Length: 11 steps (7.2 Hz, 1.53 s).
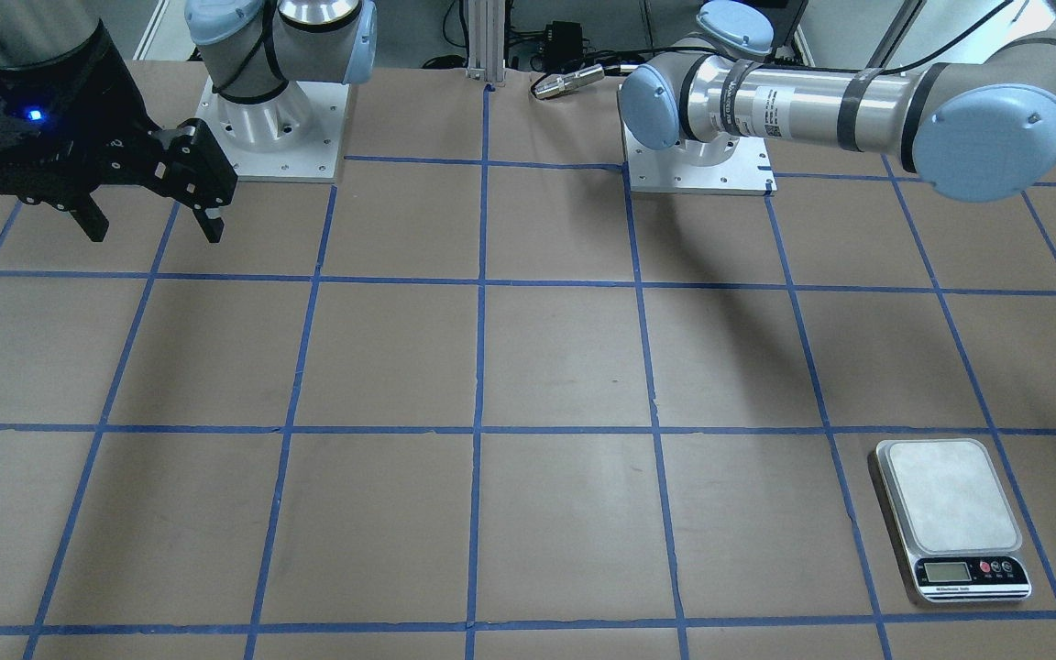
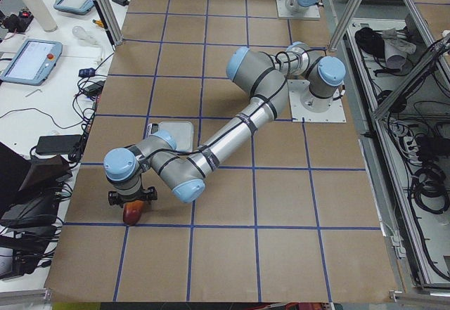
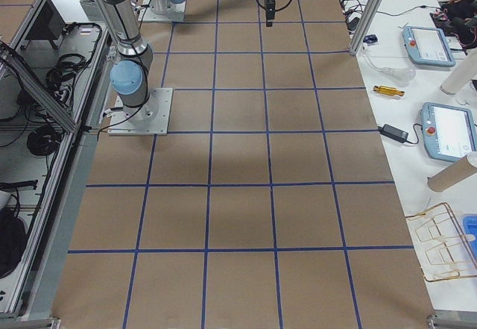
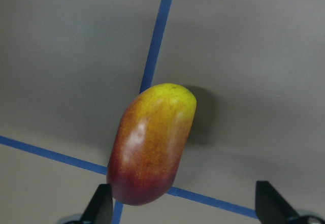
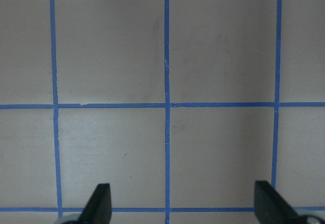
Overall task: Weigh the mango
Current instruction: 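Close the left gripper around the mango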
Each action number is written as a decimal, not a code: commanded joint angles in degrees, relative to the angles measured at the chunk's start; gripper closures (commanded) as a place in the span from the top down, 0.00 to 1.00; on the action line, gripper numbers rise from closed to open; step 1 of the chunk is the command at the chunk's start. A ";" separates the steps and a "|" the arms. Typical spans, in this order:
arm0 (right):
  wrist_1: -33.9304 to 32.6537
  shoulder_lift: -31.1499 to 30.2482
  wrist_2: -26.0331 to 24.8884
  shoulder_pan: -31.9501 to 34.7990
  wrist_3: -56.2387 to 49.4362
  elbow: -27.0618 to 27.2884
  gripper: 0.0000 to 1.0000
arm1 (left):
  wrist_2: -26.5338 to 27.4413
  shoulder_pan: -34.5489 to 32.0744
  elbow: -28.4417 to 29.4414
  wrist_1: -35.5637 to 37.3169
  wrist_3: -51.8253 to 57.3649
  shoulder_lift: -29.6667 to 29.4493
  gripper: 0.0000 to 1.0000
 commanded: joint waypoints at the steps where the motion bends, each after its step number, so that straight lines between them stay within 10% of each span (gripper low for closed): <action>1: 0.00 -0.06 0.00 0.00 0.00 0.00 1.00 | -0.48 0.00 1.59 0.74 3.35 -1.96 1.00; 11: 0.00 0.02 0.00 0.00 0.00 0.00 1.00 | -6.81 0.79 3.34 3.47 5.81 -7.15 0.94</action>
